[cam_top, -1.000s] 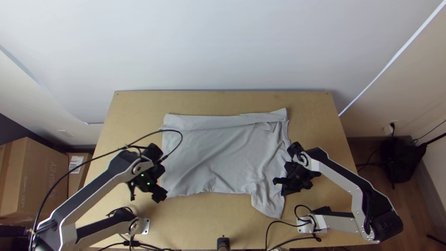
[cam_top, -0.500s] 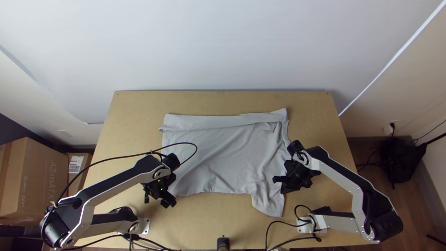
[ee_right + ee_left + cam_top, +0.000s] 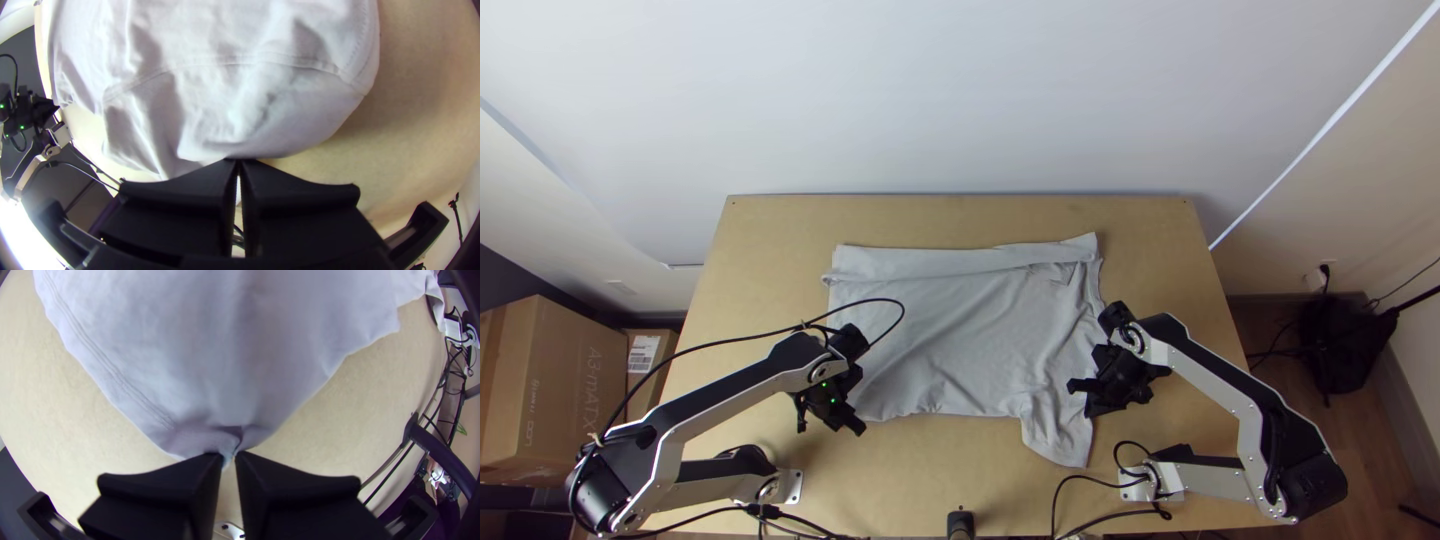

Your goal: Fold the t-shirt

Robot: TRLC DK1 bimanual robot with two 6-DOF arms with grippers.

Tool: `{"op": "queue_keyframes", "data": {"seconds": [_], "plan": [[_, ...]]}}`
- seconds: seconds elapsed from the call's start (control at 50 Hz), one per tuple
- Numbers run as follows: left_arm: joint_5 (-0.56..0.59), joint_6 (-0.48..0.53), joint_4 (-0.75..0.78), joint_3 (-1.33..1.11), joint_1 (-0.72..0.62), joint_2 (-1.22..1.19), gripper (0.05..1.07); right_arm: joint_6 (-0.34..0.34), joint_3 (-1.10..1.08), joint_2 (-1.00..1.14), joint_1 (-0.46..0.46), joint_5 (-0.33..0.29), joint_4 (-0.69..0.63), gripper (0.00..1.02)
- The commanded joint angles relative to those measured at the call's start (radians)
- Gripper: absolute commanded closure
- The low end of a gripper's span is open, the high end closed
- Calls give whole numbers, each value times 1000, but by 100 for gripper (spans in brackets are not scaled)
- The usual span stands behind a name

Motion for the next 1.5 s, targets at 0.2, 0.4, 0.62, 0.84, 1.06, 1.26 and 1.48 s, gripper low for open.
{"op": "queue_keyframes", "data": {"seconds": [0.2, 0.4, 0.62, 0.84, 1.06, 1.26, 1.48], "plan": [[-22, 112, -12, -15, 169, -140, 104, -18, 29, -38, -37, -14, -51, 100], [-22, 206, -55, -12, 298, -198, 104, -76, 49, -30, -132, -14, -57, 100], [-22, 241, -63, -3, 353, -222, 104, -142, 199, -10, -226, -13, -166, 100], [-22, 244, -55, 51, 364, -214, 104, -150, 376, 25, -221, -14, -251, 100], [-21, 230, -15, 168, 397, -154, 104, -151, 494, 115, -208, -14, -277, 100], [-21, 242, 22, 290, 443, -59, 104, -150, 612, 214, -218, -13, -275, 100], [-22, 252, 22, 438, 460, 67, 104, -148, 771, 342, -254, -4, -275, 100]]}}
